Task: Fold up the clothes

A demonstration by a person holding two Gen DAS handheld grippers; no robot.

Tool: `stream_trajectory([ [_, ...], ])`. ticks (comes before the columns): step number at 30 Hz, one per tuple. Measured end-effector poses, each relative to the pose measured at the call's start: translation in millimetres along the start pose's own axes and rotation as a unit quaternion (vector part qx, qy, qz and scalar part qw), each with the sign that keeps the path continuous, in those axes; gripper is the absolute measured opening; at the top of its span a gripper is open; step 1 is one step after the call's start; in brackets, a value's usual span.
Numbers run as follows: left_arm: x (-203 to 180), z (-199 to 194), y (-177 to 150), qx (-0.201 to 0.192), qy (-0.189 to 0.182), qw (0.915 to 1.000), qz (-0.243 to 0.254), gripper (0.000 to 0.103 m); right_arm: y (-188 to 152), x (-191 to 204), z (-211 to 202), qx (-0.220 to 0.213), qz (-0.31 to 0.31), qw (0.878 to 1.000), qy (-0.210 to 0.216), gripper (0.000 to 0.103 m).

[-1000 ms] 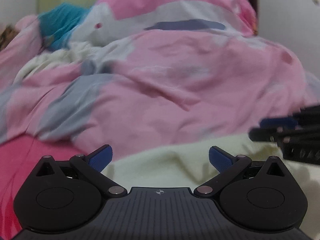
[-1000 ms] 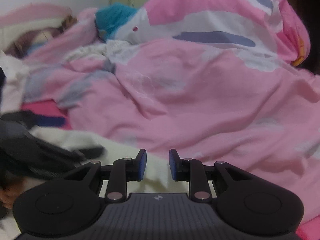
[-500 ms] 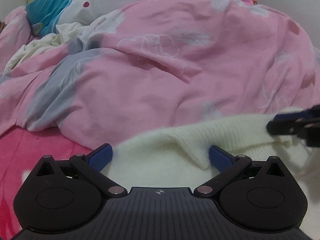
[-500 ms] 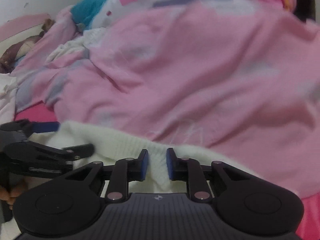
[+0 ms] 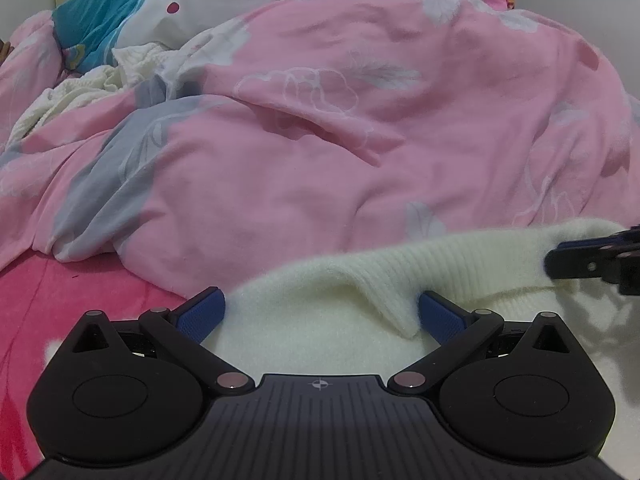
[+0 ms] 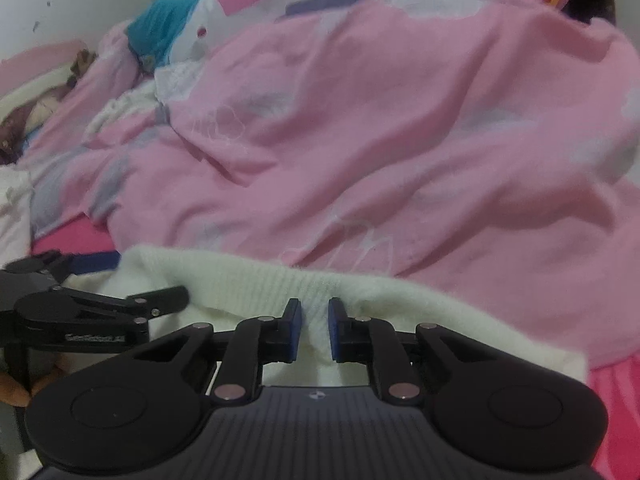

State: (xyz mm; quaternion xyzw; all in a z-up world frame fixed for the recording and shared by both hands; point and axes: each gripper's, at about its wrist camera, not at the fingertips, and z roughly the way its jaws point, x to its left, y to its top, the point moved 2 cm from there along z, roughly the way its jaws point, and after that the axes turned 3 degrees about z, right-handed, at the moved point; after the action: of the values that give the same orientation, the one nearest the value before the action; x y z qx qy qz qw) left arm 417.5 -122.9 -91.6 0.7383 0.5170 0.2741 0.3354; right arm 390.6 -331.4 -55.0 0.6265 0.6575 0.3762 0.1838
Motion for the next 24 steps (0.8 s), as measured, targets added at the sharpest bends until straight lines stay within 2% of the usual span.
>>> stream_trajectory([
  [3, 7, -5, -1, 0.004, -0.008, 0.9999, -0.007, 0.103, -5, 6, -18, -0.003, -0.012, 1.000, 0.010, 0.014],
  [7, 7, 2, -4, 0.020, -0.001, 0.9998, 0.000, 0.103, -10, 6, 6, 0.015, -0.035, 0.999, -0.034, 0.013],
  [9, 4, 4, -3, 0.023, 0.006, 0.9997, 0.007, 0.103, -10, 1, 17, 0.015, -0.022, 0.999, -0.030, 0.013],
  [12, 9, -4, -1, 0.031, 0.006, 0.9995, -0.004, 0.103, -5, -3, 0, 0.013, 0.025, 0.999, -0.018, 0.014],
  [14, 14, -17, -1, 0.046, 0.010, 0.9987, -0.019, 0.103, -7, -5, -27, 0.006, 0.042, 0.999, -0.016, 0.014],
  [18, 18, -67, -2, 0.045, 0.015, 0.9987, -0.018, 0.103, -14, -4, -96, -0.016, 0.073, 0.997, 0.007, 0.015],
  [20, 17, -98, -2, 0.040, 0.017, 0.9990, -0.012, 0.103, -23, 0, -139, -0.025, 0.092, 0.995, 0.034, 0.016],
  [24, 13, -179, -9, 0.012, -0.006, 0.9999, -0.006, 0.103, -50, 17, -220, -0.041, 0.122, 0.988, 0.090, 0.016],
])
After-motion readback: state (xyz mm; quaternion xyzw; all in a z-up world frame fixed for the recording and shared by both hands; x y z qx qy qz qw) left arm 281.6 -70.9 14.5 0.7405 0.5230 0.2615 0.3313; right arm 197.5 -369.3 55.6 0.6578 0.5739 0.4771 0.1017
